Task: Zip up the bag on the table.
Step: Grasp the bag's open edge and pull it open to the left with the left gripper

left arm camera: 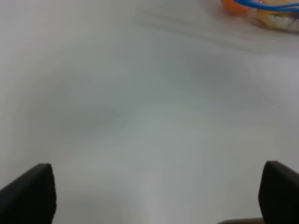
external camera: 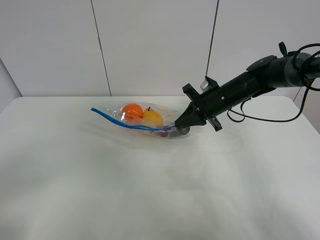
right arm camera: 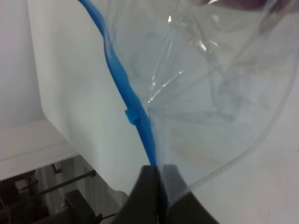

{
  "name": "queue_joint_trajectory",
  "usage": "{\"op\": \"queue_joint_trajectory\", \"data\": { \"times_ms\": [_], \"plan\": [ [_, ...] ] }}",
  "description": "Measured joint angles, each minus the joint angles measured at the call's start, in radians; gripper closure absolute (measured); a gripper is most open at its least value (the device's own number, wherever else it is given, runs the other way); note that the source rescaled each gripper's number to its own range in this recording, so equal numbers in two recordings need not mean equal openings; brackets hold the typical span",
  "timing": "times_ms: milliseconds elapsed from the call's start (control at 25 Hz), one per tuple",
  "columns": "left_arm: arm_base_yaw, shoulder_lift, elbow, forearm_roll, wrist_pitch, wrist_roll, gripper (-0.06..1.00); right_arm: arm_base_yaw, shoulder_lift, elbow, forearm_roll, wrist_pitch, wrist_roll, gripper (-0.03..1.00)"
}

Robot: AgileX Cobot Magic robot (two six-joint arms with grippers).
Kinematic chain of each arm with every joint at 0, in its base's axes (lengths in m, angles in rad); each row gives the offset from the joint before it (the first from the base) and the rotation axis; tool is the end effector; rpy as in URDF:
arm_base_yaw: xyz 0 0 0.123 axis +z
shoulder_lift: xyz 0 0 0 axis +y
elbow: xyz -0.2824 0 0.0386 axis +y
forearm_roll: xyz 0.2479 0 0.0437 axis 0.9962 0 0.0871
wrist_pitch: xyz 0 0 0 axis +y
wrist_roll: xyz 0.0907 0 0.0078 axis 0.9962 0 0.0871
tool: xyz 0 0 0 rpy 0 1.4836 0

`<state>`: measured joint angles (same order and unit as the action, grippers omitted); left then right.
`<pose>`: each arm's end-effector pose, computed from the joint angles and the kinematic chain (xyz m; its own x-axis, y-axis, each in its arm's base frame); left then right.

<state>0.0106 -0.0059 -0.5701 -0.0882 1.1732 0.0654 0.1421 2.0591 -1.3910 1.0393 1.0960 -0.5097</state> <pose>-0.0193 -0.0076 0.2873 -0.4848 0.0259 -0.8742 0.0755 0.9971 -0.0123 0.3865 0.1258 0.1779 -0.9945 -0.0446 -0.0947 -0.1016 0.6266 0.7727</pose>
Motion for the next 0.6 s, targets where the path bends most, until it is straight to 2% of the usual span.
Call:
{"op": "queue_joint_trajectory", "data": {
  "times_ms": [280, 600],
  "plan": [
    [0.000, 0.054, -0.038, 0.000, -0.038, 0.000, -0.06, 0.000, 0.000, 0.000, 0.001, -0.002, 0.007, 0.97],
    [0.000, 0.455, -0.185, 0.000, -0.278, 0.013, -0.06, 0.000, 0.000, 0.000, 0.003, -0.003, 0.020, 0.97]
  ]
}}
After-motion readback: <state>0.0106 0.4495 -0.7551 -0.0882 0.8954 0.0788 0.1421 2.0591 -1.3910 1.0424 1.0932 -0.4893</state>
